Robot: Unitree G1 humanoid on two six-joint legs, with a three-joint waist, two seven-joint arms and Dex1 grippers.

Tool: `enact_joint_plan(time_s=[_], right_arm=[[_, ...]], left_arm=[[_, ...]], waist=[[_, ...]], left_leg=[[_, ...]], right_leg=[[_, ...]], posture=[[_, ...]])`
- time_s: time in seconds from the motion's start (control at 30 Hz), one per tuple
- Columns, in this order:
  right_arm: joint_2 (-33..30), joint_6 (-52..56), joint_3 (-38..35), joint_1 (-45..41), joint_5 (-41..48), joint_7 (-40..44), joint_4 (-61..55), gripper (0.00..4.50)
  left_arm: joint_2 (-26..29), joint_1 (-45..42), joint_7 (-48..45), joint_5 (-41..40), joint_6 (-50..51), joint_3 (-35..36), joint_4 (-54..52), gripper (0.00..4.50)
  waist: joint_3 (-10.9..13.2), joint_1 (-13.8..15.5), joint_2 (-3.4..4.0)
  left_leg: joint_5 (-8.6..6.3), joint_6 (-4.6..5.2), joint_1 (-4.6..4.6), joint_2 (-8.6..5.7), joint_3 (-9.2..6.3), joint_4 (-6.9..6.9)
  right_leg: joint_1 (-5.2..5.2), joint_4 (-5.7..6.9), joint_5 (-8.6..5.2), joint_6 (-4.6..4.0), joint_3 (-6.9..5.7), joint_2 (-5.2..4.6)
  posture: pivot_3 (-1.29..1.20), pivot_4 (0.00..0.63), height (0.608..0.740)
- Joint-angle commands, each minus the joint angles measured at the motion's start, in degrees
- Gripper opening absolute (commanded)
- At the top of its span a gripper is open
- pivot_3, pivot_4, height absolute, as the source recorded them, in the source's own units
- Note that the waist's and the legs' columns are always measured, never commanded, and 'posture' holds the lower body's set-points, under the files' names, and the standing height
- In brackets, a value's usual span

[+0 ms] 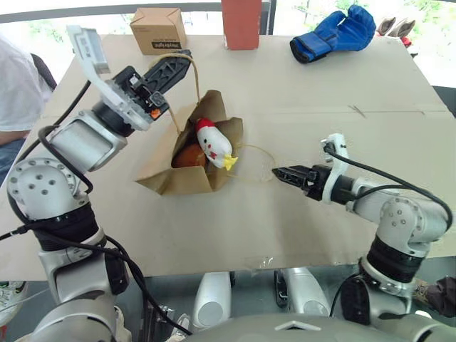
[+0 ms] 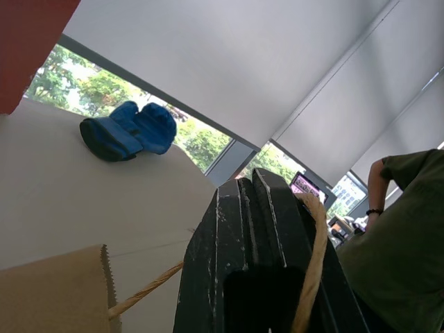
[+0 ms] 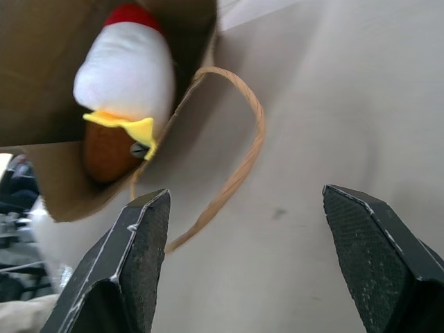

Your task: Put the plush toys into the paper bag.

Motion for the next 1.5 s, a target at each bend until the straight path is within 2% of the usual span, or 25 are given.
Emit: enact_joint_plan(time_s=[0.03,0.1,0.2,0.37,0.4,0.5,0.6,0.73,0.83,0.9,1.0,1.03,1.07,1.13,1.17,1.2,1.23,1.3,1.33,1.37,1.43,1.5], right_arm=[[1.9,-2.0,2.3,0.1,1.2,-2.0,2.7,3.34],[2.0,-3.8,3.7,0.4,1.3,-3.0,4.3,3.34],[2.6,-5.1,3.2,-0.2,4.2,-2.0,4.6,2.63],[3.2,-7.7,1.4,-0.6,10.5,-0.4,3.3,0.12],[3.7,-9.0,0.3,-1.1,12.6,0.0,2.9,0.04],[6.5,-10.5,-6.3,-4.6,24.2,0.1,1.0,0.04],[7.1,-11.7,-8.9,-9.5,36.7,-5.6,0.1,0.04],[2.3,-15.3,-6.9,-17.1,42.1,-15.4,1.5,0.04],[-0.9,-17.2,-5.4,-18.5,42.6,-20.9,3.0,0.04],[-5.7,-17.3,-1.3,-16.0,38.2,-21.3,2.1,0.04],[-11.5,-20.5,3.3,-12.6,34.2,-20.1,1.6,0.04],[-13.3,-22.1,4.4,-11.6,33.0,-19.0,1.5,0.56],[-14.6,-23.6,5.3,-10.7,32.2,-18.2,1.4,0.86],[-21.3,-23.5,6.3,-8.8,32.0,-15.6,-2.4,1.82],[-24.6,-23.3,6.4,-8.1,31.8,-14.9,-4.3,2.08],[-27.6,-23.1,5.7,-7.2,32.9,-13.7,-5.9,2.70],[-31.1,-22.3,3.6,-5.5,36.7,-11.7,-7.3,3.11],[-36.2,-21.8,0.8,-2.0,43.0,-8.4,-8.7,3.12],[-38.2,-21.9,-0.1,-0.3,45.1,-7.5,-8.9,3.12],[-39.9,-22.2,-0.2,1.2,45.8,-7.0,-9.1,3.12],[-45.1,-23.3,2.1,4.6,42.3,-4.8,-10.9,3.12],[-46.0,-25.0,2.3,6.0,42.3,-5.2,-9.9,3.12]], left_arm=[[0.2,0.0,-0.5,-1.5,-1.3,0.8,-2.2,0.00],[0.2,0.2,-0.5,-1.7,-1.3,0.8,-2.5,0.00],[0.7,0.5,-0.4,-2.1,-1.3,1.3,-2.6,0.00],[1.1,1.0,-0.6,-2.2,-1.6,1.4,-2.7,0.00],[1.0,1.1,-0.6,-2.1,-1.7,1.3,-2.7,0.00],[1.8,0.7,-2.0,-1.4,-1.4,1.1,-1.9,0.00],[5.0,-2.1,-7.3,2.5,-0.4,0.1,3.0,0.00],[9.8,-11.3,-18.9,19.8,-2.9,-9.9,16.3,0.00],[9.3,-16.3,-27.1,30.0,-7.1,-16.2,22.7,0.00],[7.2,-18.7,-32.0,37.5,-11.6,-21.2,27.7,0.00],[5.4,-19.5,-39.2,44.8,-16.6,-25.1,31.9,0.00],[5.1,-19.1,-42.2,46.5,-17.9,-26.0,32.5,0.00],[4.8,-18.8,-44.4,47.9,-18.9,-26.4,33.0,0.00],[6.4,-17.7,-46.1,49.7,-19.1,-25.1,33.6,0.71],[7.4,-17.1,-46.6,50.3,-19.3,-23.9,33.7,0.87],[8.6,-15.8,-48.3,49.3,-18.6,-22.0,32.5,1.44],[10.4,-13.2,-50.5,47.2,-16.8,-19.6,29.8,1.88],[13.1,-8.1,-54.1,45.3,-15.0,-17.0,25.2,2.72],[14.1,-5.3,-55.3,44.6,-14.1,-15.9,23.2,3.31],[14.7,-2.8,-56.5,43.7,-13.2,-14.8,21.4,3.57],[15.3,2.1,-57.4,41.7,-11.8,-11.9,17.3,4.44],[15.6,7.2,-57.4,41.6,-11.4,-10.0,14.1,4.44]], waist=[[0.0,0.0,0.00],[0.0,-0.1,0.01],[0.0,0.0,0.00],[0.0,-0.1,0.01],[0.0,-0.1,0.01],[0.0,0.0,0.01],[0.0,-0.2,0.03],[0.1,-0.2,0.12],[0.0,-0.1,0.10],[0.0,0.2,0.08],[0.0,0.1,0.07],[0.0,-0.1,0.06],[0.0,-0.3,0.06],[0.0,-0.6,0.07],[0.0,-0.8,0.11],[0.0,-1.0,0.11],[0.0,-1.3,0.10],[0.0,-1.9,0.09],[0.0,-1.9,0.10],[0.0,-1.8,0.10],[0.0,-1.6,0.10],[0.0,-1.4,0.05]], left_leg=[[0.00,0.00,0.00,0.00,-0.01,-0.01],[0.00,0.00,-0.01,0.00,0.00,-0.01],[0.00,0.00,-0.03,0.00,0.00,-0.01],[0.00,0.00,-0.02,0.01,-0.01,-0.04],[0.00,0.00,-0.02,0.00,-0.01,-0.04],[0.00,0.00,-0.03,0.00,-0.01,-0.04],[0.00,0.00,-0.01,0.01,-0.01,-0.05],[0.00,0.01,0.03,0.02,-0.04,-0.07],[0.00,0.01,0.01,0.01,-0.03,-0.09],[-0.01,0.02,-0.05,0.00,0.00,-0.15],[-0.02,0.05,-0.15,-0.10,0.11,-0.28],[-0.03,0.06,-0.19,-0.10,0.15,-0.30],[-0.03,0.06,-0.22,-0.09,0.17,-0.33],[-0.03,0.07,-0.25,-0.03,0.22,-0.41],[-0.03,0.07,-0.24,-0.01,0.23,-0.43],[-0.03,0.07,-0.26,0.02,0.26,-0.46],[-0.03,0.07,-0.25,0.04,0.28,-0.48],[-0.03,0.07,-0.22,0.09,0.30,-0.54],[-0.03,0.07,-0.21,0.12,0.31,-0.55],[-0.03,0.07,-0.17,0.12,0.34,-0.57],[-0.03,0.07,-0.09,0.13,0.37,-0.55],[-0.03,0.07,-0.09,0.13,0.42,-0.48]], right_leg=[[0.00,0.00,0.00,0.00,0.00,0.00],[0.00,-0.02,0.00,0.00,0.00,0.00],[0.00,-0.05,0.00,0.00,0.00,-0.01],[-0.01,-0.04,0.00,0.00,-0.01,0.00],[-0.01,-0.04,0.00,0.00,0.00,0.00],[-0.01,-0.05,0.00,0.00,0.00,0.00],[-0.01,-0.04,0.00,0.00,-0.01,0.00],[-0.05,0.01,-0.02,-0.01,-0.03,0.07],[-0.01,-0.08,-0.02,-0.01,-0.03,0.06],[-0.03,-0.16,-0.01,-0.01,-0.01,0.04],[-0.09,-0.33,0.00,0.01,0.04,-0.09],[-0.17,-0.32,0.00,0.01,0.07,-0.09],[-0.24,-0.30,0.00,0.01,0.10,-0.08],[-0.40,-0.22,0.00,0.00,0.18,-0.01],[-0.43,-0.18,-0.01,0.00,0.21,0.02],[-0.54,-0.09,-0.01,0.00,0.26,0.04],[-0.56,-0.07,-0.01,0.00,0.29,0.05],[-0.56,-0.10,-0.02,-0.01,0.31,0.06],[-0.56,-0.11,-0.03,-0.01,0.30,0.06],[-0.55,-0.10,-0.04,-0.02,0.32,0.06],[-0.51,-0.07,-0.05,-0.05,0.33,0.04],[-0.50,-0.10,-0.17,-0.23,0.37,0.01]], posture=[[0.00,0.150,0.714],[0.00,0.150,0.714],[0.00,0.150,0.714],[0.00,0.150,0.714],[0.00,0.150,0.714],[0.00,0.150,0.714],[0.00,0.150,0.714],[0.00,0.150,0.714],[0.00,0.150,0.714],[0.00,0.150,0.714],[0.00,0.150,0.714],[0.00,0.150,0.714],[0.00,0.150,0.714],[0.00,0.150,0.714],[0.00,0.150,0.714],[0.00,0.150,0.714],[0.00,0.150,0.714],[0.00,0.150,0.714],[0.00,0.150,0.714],[0.00,0.150,0.714],[0.00,0.150,0.714],[0.00,0.150,0.714]])
